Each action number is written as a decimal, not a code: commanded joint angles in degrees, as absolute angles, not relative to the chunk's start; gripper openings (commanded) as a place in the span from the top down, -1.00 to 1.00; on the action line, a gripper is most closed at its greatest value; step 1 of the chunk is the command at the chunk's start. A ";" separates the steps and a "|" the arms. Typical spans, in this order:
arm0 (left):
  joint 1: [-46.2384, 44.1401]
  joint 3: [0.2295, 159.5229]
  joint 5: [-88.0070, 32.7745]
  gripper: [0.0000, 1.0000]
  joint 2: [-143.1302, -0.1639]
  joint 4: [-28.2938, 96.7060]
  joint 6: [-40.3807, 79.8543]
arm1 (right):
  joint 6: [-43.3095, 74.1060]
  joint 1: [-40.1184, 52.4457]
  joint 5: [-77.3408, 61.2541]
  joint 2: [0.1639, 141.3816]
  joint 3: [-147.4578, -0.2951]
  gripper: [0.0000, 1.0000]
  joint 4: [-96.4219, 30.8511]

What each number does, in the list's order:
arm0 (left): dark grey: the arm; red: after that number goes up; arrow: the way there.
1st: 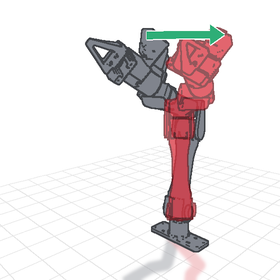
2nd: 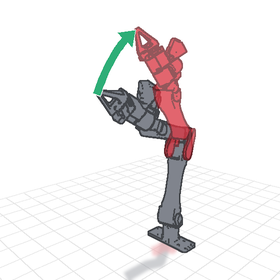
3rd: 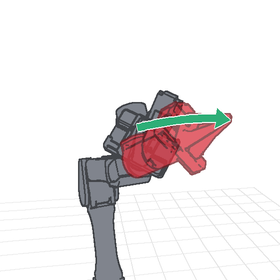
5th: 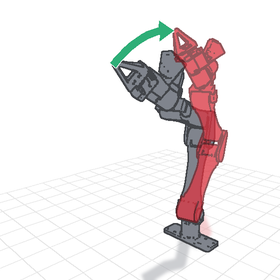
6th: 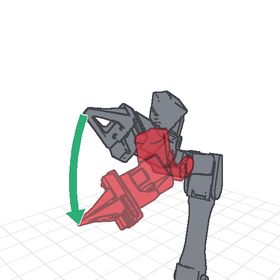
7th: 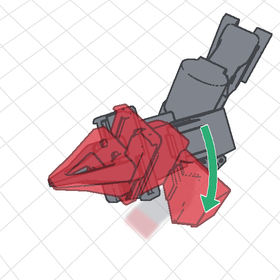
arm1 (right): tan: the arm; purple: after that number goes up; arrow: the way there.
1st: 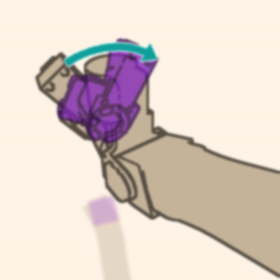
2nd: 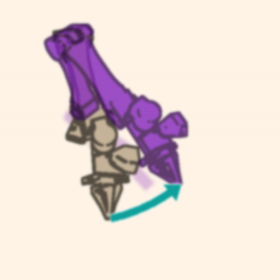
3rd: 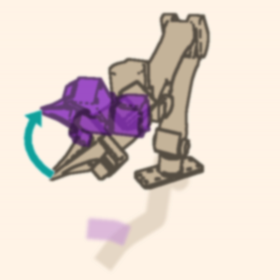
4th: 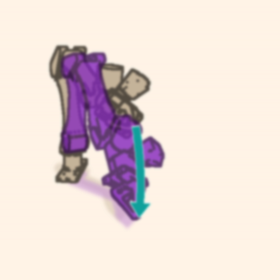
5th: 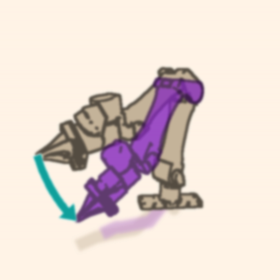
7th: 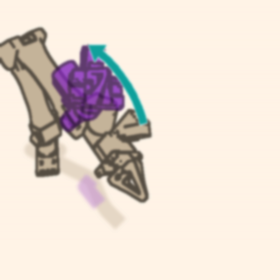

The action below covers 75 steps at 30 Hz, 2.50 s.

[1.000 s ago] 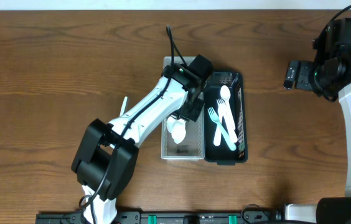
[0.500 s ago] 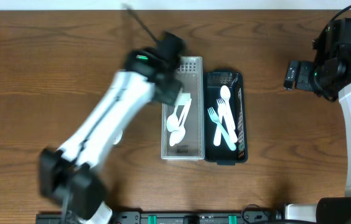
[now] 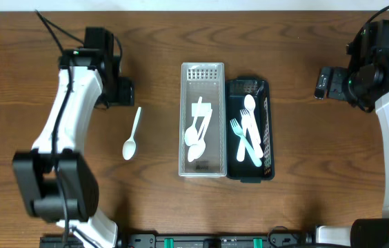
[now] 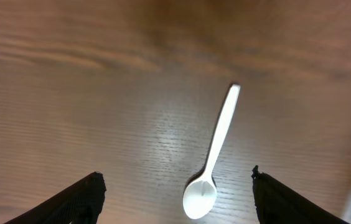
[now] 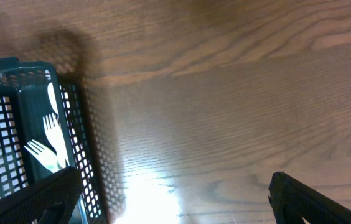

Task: Pack container
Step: 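Lower the left gripper onto the last white spoon and grasp it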

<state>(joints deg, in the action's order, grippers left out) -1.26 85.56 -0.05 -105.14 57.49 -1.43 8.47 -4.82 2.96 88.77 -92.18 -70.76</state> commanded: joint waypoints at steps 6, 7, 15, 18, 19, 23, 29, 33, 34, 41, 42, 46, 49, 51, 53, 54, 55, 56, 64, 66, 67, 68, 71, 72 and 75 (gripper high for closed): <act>-1.85 80.97 -2.98 -0.57 -113.78 55.68 -3.01 | 7.84 -5.23 2.76 89.21 -92.05 -0.98 -70.70; -1.85 80.68 -3.27 -0.57 -114.48 55.57 -2.98 | 7.84 -5.23 2.76 89.21 -92.05 -0.99 -70.70; -1.85 76.71 -3.88 -0.57 -117.03 53.41 -2.98 | 7.84 -5.26 2.79 89.21 -92.05 -0.98 -70.59; -1.85 74.50 -3.88 -0.57 -117.03 51.96 -2.98 | 7.84 -5.26 2.79 89.21 -92.05 -0.98 -70.50; -1.85 73.89 -3.88 -0.57 -117.03 51.57 -2.98 | 7.84 -5.26 2.79 89.21 -92.05 -0.98 -70.50; -1.85 72.66 -3.88 -0.55 -117.03 50.83 -2.94 | 7.84 -5.26 2.76 89.21 -92.05 -0.99 -70.52; -1.85 72.64 -3.88 0.03 -117.03 50.85 -2.94 | 7.84 -5.26 2.76 89.21 -92.05 -0.99 -70.52; -1.85 72.64 -3.88 0.53 -117.03 50.87 -2.76 | 7.84 -5.26 2.76 89.21 -92.05 -0.99 -70.52; -1.85 72.64 -3.88 0.55 -117.03 50.87 -2.76 | 7.84 -5.23 2.79 89.21 -92.05 -0.98 -70.52; -1.85 72.64 -3.88 0.87 -117.01 50.89 -2.72 | 7.84 -5.26 2.79 89.21 -92.05 -0.99 -70.52; -1.85 72.64 -3.88 0.88 -117.01 50.94 -2.50 | 7.84 -5.26 2.79 89.21 -92.05 -0.99 -70.52; -1.85 72.90 -3.88 0.88 -116.57 51.44 -2.31 | 7.84 -5.26 2.79 89.21 -92.05 -0.98 -70.50; -1.96 73.95 -3.90 0.88 -115.28 52.90 -1.67 | 7.84 -5.26 2.79 89.21 -92.05 -0.98 -70.50; -2.33 74.94 -3.90 0.88 -113.36 53.93 -1.63 | 7.84 -5.26 2.79 89.21 -92.05 -0.98 -70.50; -3.22 75.88 -3.90 0.88 -110.00 54.68 -1.63 | 7.84 -5.26 2.79 89.21 -92.05 -0.99 -70.50; -3.75 76.29 -3.90 0.88 -108.29 55.09 -1.63 | 7.84 -5.26 2.79 89.21 -92.05 -0.99 -70.52; -4.54 76.93 -3.90 0.88 -106.06 55.77 -1.63 | 7.84 -5.26 2.76 89.21 -92.05 -0.99 -70.52; -5.39 77.73 -3.90 0.88 -103.79 56.64 -1.63 | 7.84 -5.26 2.76 89.21 -92.05 -0.99 -70.52; -16.95 80.82 -3.90 0.88 -88.14 57.76 4.27 | 7.84 -5.23 2.76 89.21 -92.05 -0.98 -70.50; -20.27 80.82 -3.90 0.88 -86.83 57.36 6.24 | 7.84 -5.23 2.76 89.21 -92.05 -0.98 -70.50; -22.50 80.82 -3.90 0.88 -86.67 57.30 6.90 | 7.84 -5.23 2.76 89.21 -92.05 -0.98 -70.50; -24.03 80.82 -3.88 0.88 -86.72 57.30 7.01 | 7.84 -5.23 2.76 89.21 -92.05 -0.99 -70.50; -27.22 80.82 -3.40 0.88 -87.74 56.75 6.98 | 7.84 -5.26 2.76 89.21 -92.05 -0.99 -70.52; -27.57 80.82 -3.18 0.88 -88.09 56.40 6.98 | 7.84 -5.23 2.76 89.21 -92.05 -0.98 -70.52; -27.05 80.82 -0.36 0.88 -88.79 55.79 6.98 | 7.84 -5.23 2.76 89.21 -92.05 -0.99 -70.57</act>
<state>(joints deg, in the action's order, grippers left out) -27.73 80.84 -3.73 -88.12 56.03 5.82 8.47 -4.82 2.96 88.77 -92.18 -70.63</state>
